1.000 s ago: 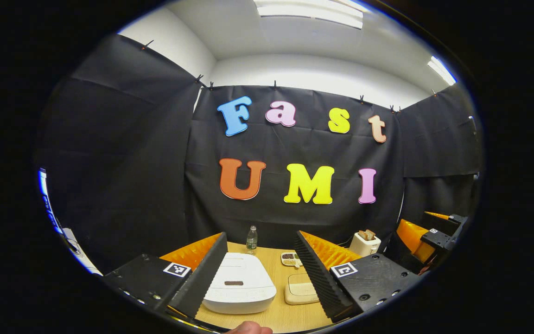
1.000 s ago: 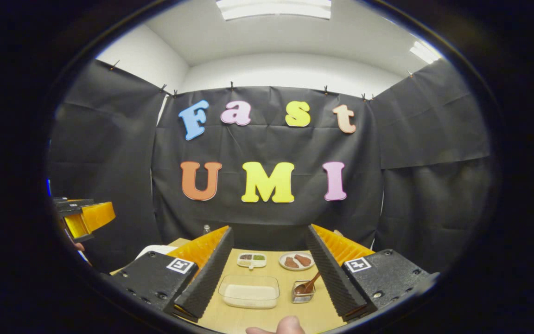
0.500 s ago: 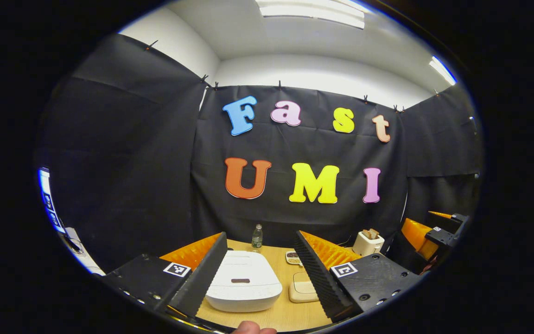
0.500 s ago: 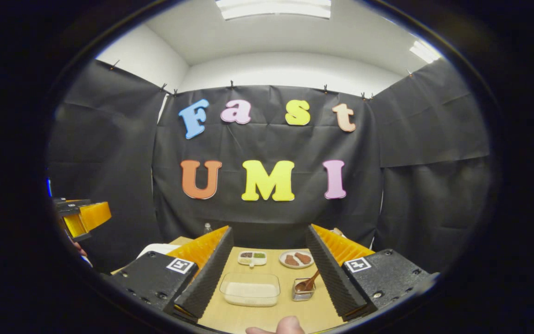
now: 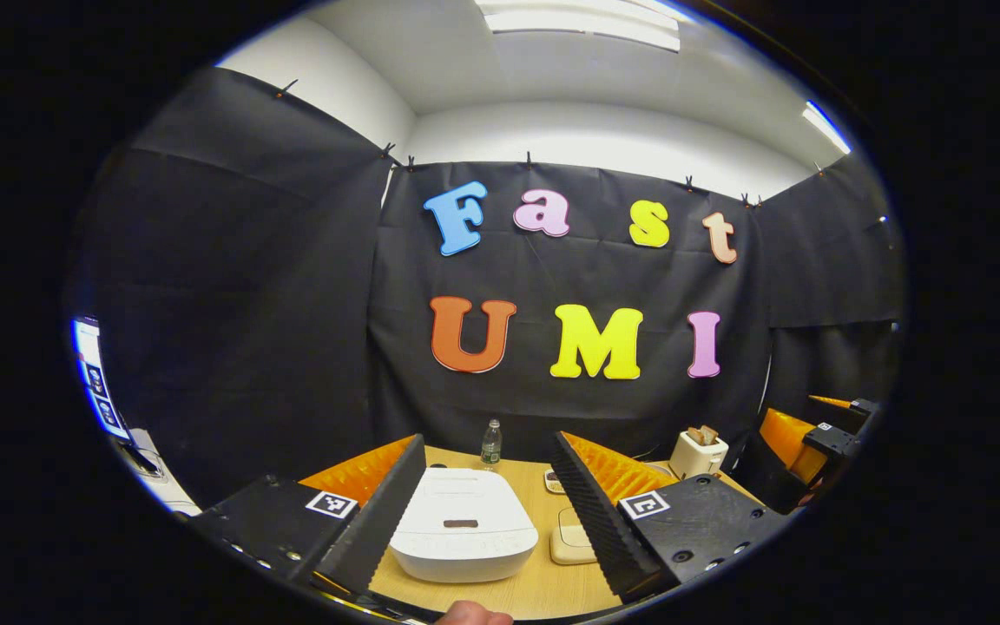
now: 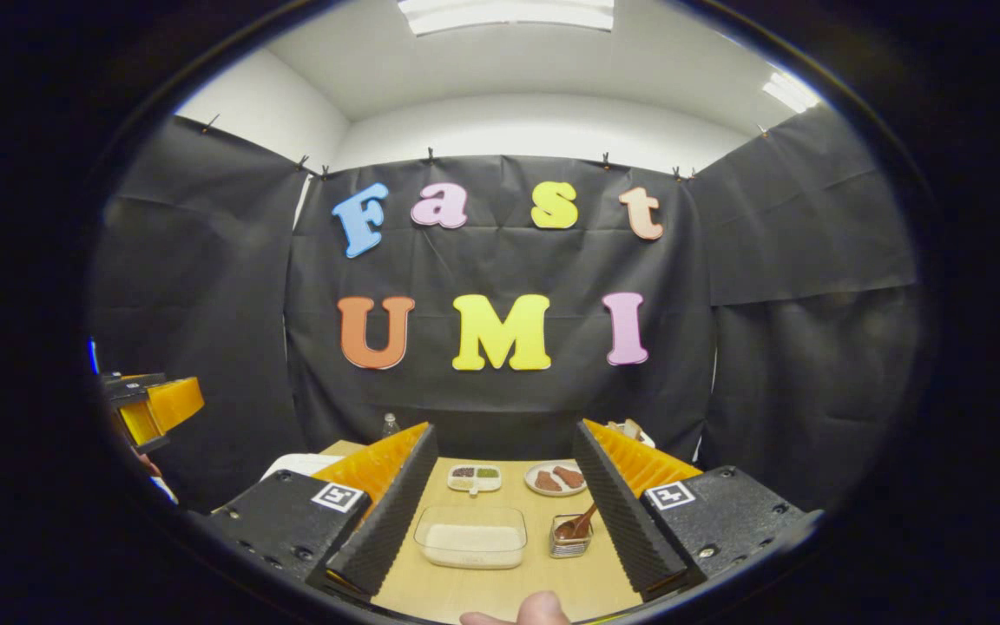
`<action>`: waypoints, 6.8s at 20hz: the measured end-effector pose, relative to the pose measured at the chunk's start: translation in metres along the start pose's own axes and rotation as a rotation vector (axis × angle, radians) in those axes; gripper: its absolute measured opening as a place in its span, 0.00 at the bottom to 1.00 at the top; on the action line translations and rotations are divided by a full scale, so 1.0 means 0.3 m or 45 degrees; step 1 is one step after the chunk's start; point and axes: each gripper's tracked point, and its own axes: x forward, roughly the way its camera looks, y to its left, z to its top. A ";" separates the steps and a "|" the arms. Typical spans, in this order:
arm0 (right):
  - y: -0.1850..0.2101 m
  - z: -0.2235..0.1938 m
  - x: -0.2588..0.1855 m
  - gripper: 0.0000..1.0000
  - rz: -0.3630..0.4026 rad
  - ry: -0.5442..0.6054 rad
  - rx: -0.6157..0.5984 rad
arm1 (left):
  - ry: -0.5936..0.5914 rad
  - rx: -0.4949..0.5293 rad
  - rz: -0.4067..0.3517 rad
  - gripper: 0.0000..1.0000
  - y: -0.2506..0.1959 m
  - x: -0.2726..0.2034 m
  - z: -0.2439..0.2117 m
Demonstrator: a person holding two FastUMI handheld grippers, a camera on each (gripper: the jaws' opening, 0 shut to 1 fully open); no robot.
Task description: Close the left gripper, press the button to open the rice cooker; take a wooden spoon from the chopstick holder with the right hand, scoop a spoonful of rice and pour it into the rice cooker, then put the wooden spoon back into the chopstick holder.
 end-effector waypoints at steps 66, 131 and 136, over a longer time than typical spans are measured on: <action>-0.530 -0.297 0.336 1.00 -0.205 0.247 0.055 | 0.691 -0.160 0.064 0.06 0.147 0.557 -0.501; -0.206 -0.610 0.846 0.10 0.190 0.593 0.268 | 0.162 -0.060 0.193 0.94 0.106 0.244 -0.170; -0.011 -0.723 0.835 0.10 0.226 0.641 0.201 | 0.161 -0.098 0.209 0.94 0.208 0.195 -0.168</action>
